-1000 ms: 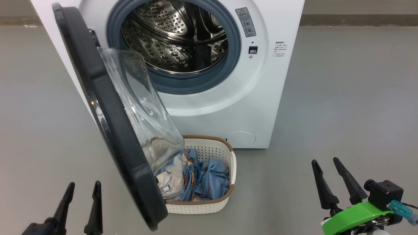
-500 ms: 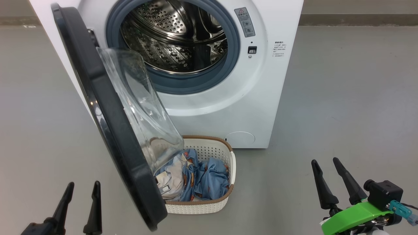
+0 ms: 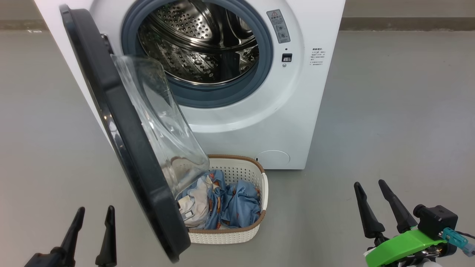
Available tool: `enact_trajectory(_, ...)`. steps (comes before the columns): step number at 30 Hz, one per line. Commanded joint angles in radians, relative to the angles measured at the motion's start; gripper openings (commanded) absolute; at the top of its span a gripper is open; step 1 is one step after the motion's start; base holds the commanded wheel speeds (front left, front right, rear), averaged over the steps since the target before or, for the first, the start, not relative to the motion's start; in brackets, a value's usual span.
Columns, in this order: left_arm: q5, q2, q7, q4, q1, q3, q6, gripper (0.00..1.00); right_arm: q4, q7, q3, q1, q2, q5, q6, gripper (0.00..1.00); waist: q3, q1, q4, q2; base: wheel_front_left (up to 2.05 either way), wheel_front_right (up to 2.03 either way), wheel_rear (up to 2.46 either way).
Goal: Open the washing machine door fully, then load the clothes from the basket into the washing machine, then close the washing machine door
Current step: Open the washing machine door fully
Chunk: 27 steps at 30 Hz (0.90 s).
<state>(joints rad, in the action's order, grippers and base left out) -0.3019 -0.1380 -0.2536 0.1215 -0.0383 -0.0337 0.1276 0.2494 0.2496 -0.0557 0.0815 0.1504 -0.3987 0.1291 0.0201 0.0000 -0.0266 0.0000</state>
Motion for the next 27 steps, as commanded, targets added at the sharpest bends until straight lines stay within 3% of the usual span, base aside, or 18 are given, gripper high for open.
enact_trajectory(1, 0.001, -0.012, -0.008, -0.026, 0.035, 0.034, 0.003, 1.00, -0.022, 0.012, -0.024, 0.007, 0.003, 0.013, 0.002, 1.00, 0.000, 0.0000, 0.000, 0.0000, 0.00, 0.00, 0.00)
enact_trajectory(7, 0.000, -0.010, -0.008, -0.045, 0.040, 0.036, 0.003, 1.00, -0.023, 0.012, -0.020, 0.008, 0.004, 0.015, 0.002, 1.00, 0.001, 0.0000, -0.001, 0.0000, 0.00, 0.00, 0.00)
enact_trajectory(8, 0.000, -0.010, -0.008, -0.055, 0.042, 0.036, 0.003, 0.74, -0.023, 0.012, -0.019, 0.008, 0.004, 0.015, 0.002, 1.00, 0.001, 0.0000, -0.002, 0.0000, 0.00, 0.00, 0.00)
enact_trajectory(10, 0.002, -0.011, -0.008, -0.070, 0.046, 0.038, 0.003, 0.00, -0.022, 0.012, -0.017, 0.007, 0.005, 0.014, 0.002, 1.00, 0.002, 0.0000, -0.004, 0.0000, 0.00, 0.00, 0.00)
enact_trajectory(17, 0.020, -0.017, -0.008, -0.153, 0.066, 0.062, 0.001, 0.00, -0.021, 0.012, -0.021, 0.009, 0.005, 0.010, 0.002, 1.00, 0.000, 0.0000, -0.004, 0.0000, 0.00, 0.00, 0.00)
enact_trajectory(27, 0.074, -0.015, 0.000, -0.477, 0.091, 0.036, -0.004, 0.00, -0.021, 0.012, -0.027, 0.007, -0.004, 0.006, 0.002, 1.00, -0.004, 0.0000, 0.006, 0.0000, 0.00, 0.00, 0.00)
